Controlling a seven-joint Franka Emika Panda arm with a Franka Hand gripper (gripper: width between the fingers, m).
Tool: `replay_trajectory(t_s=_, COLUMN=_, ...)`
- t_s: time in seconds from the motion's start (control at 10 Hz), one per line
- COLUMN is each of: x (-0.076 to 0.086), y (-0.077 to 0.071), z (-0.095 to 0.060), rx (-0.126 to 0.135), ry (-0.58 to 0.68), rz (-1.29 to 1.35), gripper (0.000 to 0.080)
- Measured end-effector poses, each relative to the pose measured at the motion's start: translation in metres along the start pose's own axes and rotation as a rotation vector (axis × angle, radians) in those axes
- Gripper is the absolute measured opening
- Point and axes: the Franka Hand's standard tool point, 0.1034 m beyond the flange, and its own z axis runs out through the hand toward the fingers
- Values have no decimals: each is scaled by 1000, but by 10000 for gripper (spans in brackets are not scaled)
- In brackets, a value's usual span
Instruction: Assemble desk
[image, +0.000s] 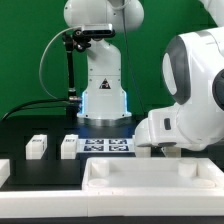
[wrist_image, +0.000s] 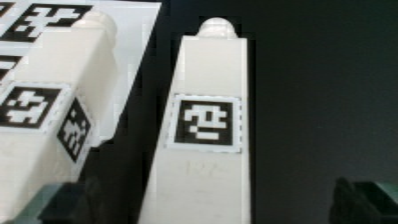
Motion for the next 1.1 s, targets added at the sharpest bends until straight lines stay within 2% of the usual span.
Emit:
replay_trajectory(t_s=0.2, x=0, y=0, z=0, rx=0, ry=0, rz=0, gripper=397)
replay_trajectory(t_s=0.3, x=0, y=0, z=0, rx=0, ry=0, rz=-1, gripper=397)
replay_trajectory(t_s=0.4, x=0, y=0, z=0, rx=0, ry=0, rz=-1, gripper=285)
replay_trajectory(t_s=0.9, x=-3, y=0, z=-3, rx=2, ry=-6, rz=-2, gripper=285)
replay_trajectory(t_s=1.1, x=-25, y=12, z=-61, rx=18, ry=37, rz=-35, gripper=287)
